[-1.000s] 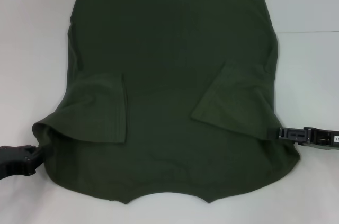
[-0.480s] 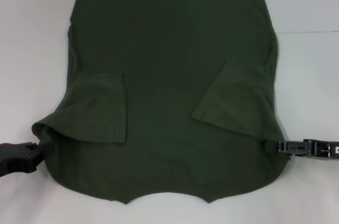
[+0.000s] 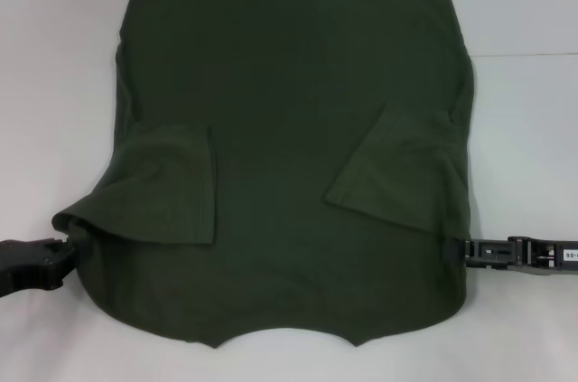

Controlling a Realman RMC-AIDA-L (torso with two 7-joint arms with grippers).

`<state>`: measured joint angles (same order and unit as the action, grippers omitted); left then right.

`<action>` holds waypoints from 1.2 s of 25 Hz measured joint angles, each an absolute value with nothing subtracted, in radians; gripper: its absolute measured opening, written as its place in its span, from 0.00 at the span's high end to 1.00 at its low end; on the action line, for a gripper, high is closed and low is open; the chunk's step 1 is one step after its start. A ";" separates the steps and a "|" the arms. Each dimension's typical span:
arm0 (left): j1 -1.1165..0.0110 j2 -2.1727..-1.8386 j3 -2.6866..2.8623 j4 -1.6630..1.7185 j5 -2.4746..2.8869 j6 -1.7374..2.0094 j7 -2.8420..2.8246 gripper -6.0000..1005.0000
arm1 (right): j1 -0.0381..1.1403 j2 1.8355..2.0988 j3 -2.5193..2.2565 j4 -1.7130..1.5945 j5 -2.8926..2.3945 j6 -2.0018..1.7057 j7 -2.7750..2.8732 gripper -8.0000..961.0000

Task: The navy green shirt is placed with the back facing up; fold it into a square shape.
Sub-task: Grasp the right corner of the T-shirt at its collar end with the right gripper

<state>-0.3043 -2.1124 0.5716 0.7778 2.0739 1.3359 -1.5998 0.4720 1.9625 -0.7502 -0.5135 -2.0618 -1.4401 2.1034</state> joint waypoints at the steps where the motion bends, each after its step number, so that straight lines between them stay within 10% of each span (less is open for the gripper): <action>1: -0.305 -2.112 0.571 0.778 2.074 1.335 -1.600 0.97 | 0.472 1.963 -0.751 -0.513 -2.062 -1.438 2.110 0.10; 14: -0.310 -2.110 0.571 0.776 2.074 1.328 -1.600 0.97 | 0.484 1.959 -0.758 -0.505 -2.071 -1.389 2.146 0.11; 30: -0.313 -2.106 0.571 0.776 2.074 1.325 -1.602 0.97 | 0.514 1.980 -0.752 -0.516 -2.155 -1.370 2.172 0.69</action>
